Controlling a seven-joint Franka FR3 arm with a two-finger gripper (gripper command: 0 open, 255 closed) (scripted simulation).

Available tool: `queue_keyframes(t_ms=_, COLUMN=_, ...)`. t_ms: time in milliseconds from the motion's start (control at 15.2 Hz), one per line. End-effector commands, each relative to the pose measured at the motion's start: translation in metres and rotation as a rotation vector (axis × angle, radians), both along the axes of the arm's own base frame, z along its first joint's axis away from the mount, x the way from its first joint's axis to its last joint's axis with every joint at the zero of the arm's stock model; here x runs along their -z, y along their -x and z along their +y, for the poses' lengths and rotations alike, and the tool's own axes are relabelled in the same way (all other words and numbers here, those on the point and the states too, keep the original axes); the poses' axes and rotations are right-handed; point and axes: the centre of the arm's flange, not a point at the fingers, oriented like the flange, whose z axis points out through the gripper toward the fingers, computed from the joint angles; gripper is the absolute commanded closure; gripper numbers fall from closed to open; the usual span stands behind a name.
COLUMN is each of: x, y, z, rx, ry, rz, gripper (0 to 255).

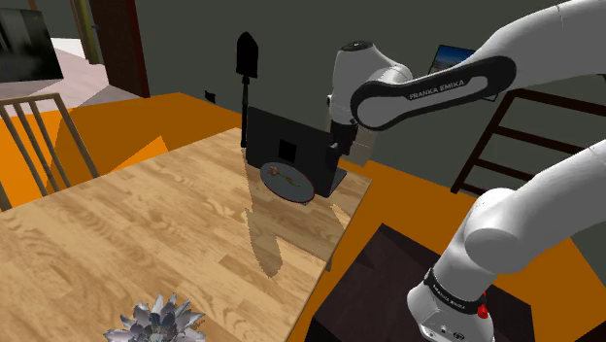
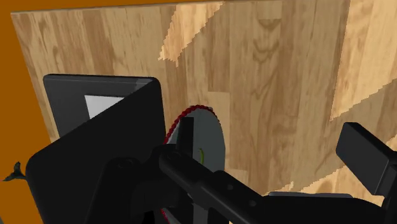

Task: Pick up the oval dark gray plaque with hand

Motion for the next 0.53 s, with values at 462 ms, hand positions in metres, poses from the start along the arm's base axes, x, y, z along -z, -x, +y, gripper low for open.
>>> queue_keyframes(t_ms=462, x=0.083, y=-0.073, z=-0.016, rx=0.016, ry=0.073, rz=-0.083, gripper=0)
